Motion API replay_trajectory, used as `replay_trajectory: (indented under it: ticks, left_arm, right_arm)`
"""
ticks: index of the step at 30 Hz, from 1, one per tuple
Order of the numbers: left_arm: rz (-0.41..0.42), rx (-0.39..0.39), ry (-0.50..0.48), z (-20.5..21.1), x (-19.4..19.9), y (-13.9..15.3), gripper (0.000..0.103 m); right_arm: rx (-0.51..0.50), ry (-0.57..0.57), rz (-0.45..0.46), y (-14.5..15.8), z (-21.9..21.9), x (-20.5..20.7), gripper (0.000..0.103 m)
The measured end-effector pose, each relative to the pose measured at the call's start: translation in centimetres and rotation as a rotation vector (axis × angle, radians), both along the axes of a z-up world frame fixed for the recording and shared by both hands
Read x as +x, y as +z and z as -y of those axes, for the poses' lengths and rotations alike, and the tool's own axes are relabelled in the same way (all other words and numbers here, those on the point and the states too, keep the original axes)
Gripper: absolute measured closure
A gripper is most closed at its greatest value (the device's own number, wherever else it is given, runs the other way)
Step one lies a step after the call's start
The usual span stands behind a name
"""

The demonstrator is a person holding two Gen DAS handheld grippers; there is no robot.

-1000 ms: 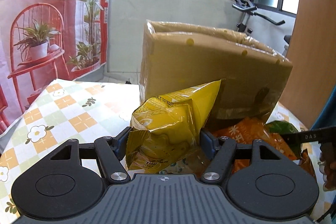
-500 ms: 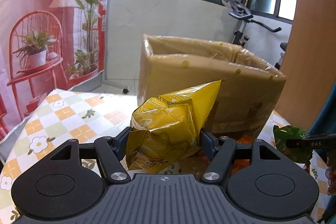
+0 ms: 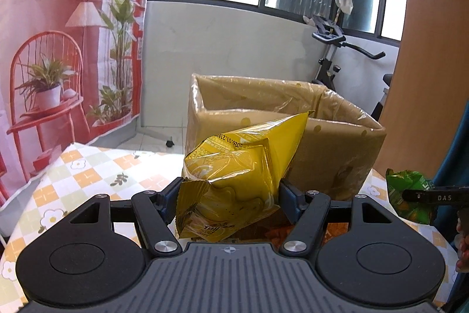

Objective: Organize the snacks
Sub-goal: 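Lift both bags and carry them over the box, releasing them inside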

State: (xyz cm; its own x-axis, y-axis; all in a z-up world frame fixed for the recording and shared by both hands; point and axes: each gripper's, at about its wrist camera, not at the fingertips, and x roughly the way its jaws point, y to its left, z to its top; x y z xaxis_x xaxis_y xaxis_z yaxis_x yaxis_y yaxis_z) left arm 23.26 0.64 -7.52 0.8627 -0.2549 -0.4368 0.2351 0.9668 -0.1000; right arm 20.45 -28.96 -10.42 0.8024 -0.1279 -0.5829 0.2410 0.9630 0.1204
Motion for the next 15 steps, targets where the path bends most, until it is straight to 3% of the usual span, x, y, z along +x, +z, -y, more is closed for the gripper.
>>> replay_trajectory:
  ticks: [15]
  left_arm:
    - [0.088,0.003,0.000,0.4,-0.2,2.7,0.032]
  right_arm:
    - [0.012,0.040,0.162,4.8,-0.2,-0.4,0.023]
